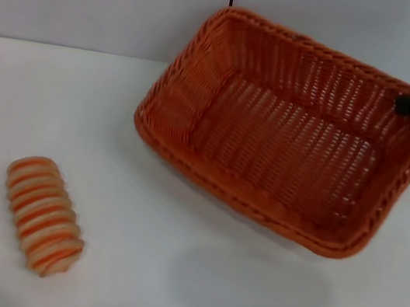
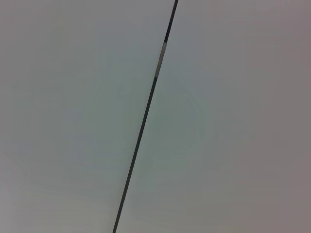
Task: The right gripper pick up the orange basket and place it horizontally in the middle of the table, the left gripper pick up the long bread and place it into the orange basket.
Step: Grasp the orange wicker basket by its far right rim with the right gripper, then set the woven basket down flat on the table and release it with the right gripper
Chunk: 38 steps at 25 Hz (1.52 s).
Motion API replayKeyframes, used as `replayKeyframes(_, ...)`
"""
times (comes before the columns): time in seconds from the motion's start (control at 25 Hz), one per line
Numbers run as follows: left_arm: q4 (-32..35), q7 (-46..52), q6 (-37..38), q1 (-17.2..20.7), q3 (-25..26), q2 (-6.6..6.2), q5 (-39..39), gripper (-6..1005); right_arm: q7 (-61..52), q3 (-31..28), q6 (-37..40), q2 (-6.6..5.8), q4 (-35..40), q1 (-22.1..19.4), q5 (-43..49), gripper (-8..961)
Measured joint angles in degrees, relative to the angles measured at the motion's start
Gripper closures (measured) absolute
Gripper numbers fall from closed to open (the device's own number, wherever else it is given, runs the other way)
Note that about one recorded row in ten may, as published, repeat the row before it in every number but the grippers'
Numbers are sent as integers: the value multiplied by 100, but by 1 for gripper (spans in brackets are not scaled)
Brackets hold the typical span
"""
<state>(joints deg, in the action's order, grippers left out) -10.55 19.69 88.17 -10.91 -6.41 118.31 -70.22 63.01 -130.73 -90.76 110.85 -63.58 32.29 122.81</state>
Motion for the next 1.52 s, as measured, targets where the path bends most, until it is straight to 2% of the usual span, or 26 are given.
replayKeyframes(0.36,0,0,26,-13,0,-2,-2,200,737,-424,-701,-3,-371,-204,-477,781)
replayKeyframes(0.52,0,0,40,-34,0,0,-21,200,1091,-560,-972,-91,-391,-266,-706,780)
replayKeyframes(0.6,0,0,63,-47,-23,5,-31,200,1314,-563,-1216,-192,-360,-262,-722,779)
replayKeyframes(0.84,10,0,181,-50,-50,7,-133,200,1723,-521,-1464,-296,-320,-244,-713,777)
replayKeyframes(0.96,10,0,241,-51,-53,7,-199,200,2033,-396,-1530,-391,-32,-184,-698,777)
replayKeyframes(1.0,6,0,266,-62,-53,8,-259,200,2261,-313,-1534,-461,335,-85,-691,776)
replayKeyframes(1.04,6,0,266,-62,-53,8,-259,200,2261,-313,-1534,-461,335,-85,-691,776)
replayKeyframes(1.2,-44,-5,267,-117,-53,21,-412,200,2840,-232,-1470,-545,1289,230,-557,775)
replayKeyframes(1.52,-126,-8,270,-113,-54,34,-555,200,3318,-174,-1241,-572,2010,555,-440,772)
